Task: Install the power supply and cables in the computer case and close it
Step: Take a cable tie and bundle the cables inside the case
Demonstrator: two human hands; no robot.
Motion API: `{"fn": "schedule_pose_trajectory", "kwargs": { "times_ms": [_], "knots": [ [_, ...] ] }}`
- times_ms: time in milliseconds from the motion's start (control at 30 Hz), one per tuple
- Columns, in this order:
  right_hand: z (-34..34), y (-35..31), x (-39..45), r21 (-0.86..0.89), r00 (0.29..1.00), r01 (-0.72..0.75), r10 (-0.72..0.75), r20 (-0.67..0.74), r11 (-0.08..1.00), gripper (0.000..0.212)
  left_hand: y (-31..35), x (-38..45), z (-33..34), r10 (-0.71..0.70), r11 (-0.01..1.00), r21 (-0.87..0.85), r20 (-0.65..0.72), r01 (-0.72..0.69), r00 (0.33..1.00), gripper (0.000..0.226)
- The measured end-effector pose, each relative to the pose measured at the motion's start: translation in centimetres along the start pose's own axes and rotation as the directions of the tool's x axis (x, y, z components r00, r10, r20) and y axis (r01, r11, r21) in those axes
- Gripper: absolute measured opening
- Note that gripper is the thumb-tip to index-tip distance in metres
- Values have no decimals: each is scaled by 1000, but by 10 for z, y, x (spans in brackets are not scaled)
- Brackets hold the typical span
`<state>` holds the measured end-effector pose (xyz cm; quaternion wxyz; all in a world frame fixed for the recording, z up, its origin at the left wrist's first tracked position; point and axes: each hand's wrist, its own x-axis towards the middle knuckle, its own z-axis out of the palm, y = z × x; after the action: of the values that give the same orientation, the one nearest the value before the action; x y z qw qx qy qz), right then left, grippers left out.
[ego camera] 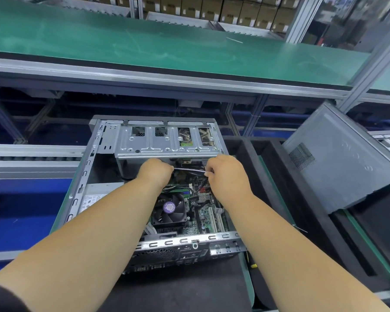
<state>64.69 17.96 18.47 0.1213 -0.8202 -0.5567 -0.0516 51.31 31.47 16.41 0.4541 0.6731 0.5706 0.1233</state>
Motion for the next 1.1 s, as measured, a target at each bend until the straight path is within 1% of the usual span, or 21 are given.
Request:
{"fn": "schedule_pose_trajectory", "kwargs": {
  "times_ms": [100, 167, 233, 267, 367, 400, 433, 533, 567, 633, 733, 800, 933, 1033, 1100],
  "knots": [
    [0, 0, 0, -30, 1000, -3, 4, 31, 1000, 10, 0, -7, -1, 153, 968, 196, 25, -155, 988, 31],
    [1, -2, 0, -70, 999, 26, -23, 43, 997, 9, 0, -17, 1, 273, 918, 288, 40, -273, 961, 36],
    [1, -3, 0, -97, 998, 60, -57, 31, 993, 8, 1, -23, 7, 362, 859, 368, 56, -357, 930, 32],
    [2, -3, 1, -111, 997, 72, -70, 24, 991, 6, 2, -24, 9, 394, 829, 411, 53, -380, 918, 31],
    [4, -3, 1, -135, 996, 84, -84, 8, 987, 6, 3, -22, 8, 405, 806, 482, -25, -344, 914, 28],
    [5, -3, 1, -134, 996, 85, -86, 4, 987, 7, 2, -22, 7, 428, 800, 478, -32, -362, 903, 26],
    [5, -3, 1, -135, 996, 88, -89, 0, 987, 6, 1, -22, 8, 457, 801, 440, -11, -406, 889, 21],
    [6, -3, 1, -140, 994, 104, -105, 3, 985, 4, 5, -25, 16, 541, 791, 259, 124, -554, 832, 15],
    [6, -3, 1, -137, 994, 109, -109, 6, 985, 4, 7, -25, 19, 562, 776, 249, 142, -579, 815, 12],
    [5, -3, 1, -127, 994, 110, -111, 5, 986, 8, 10, -23, 23, 587, 744, 303, 132, -596, 799, 9],
    [4, -4, 0, -159, 994, 108, -112, -15, 981, 17, 13, -19, 26, 624, 673, 428, 110, -603, 774, 13],
    [4, -6, 0, -183, 993, 104, -112, -30, 978, 19, 12, -18, 27, 643, 647, 468, 90, -602, 761, 15],
    [7, -5, 0, -194, 995, 83, -91, -32, 978, 19, 11, -14, 26, 630, 644, 505, 76, -575, 773, 18],
    [10, -8, 0, -207, 997, 65, -73, -30, 976, 25, 11, -12, 27, 610, 643, 528, 83, -554, 788, 19],
    [11, -9, 1, -207, 998, 58, -62, -16, 977, 24, 10, -10, 28, 601, 649, 525, 89, -550, 794, 19]
  ]
}}
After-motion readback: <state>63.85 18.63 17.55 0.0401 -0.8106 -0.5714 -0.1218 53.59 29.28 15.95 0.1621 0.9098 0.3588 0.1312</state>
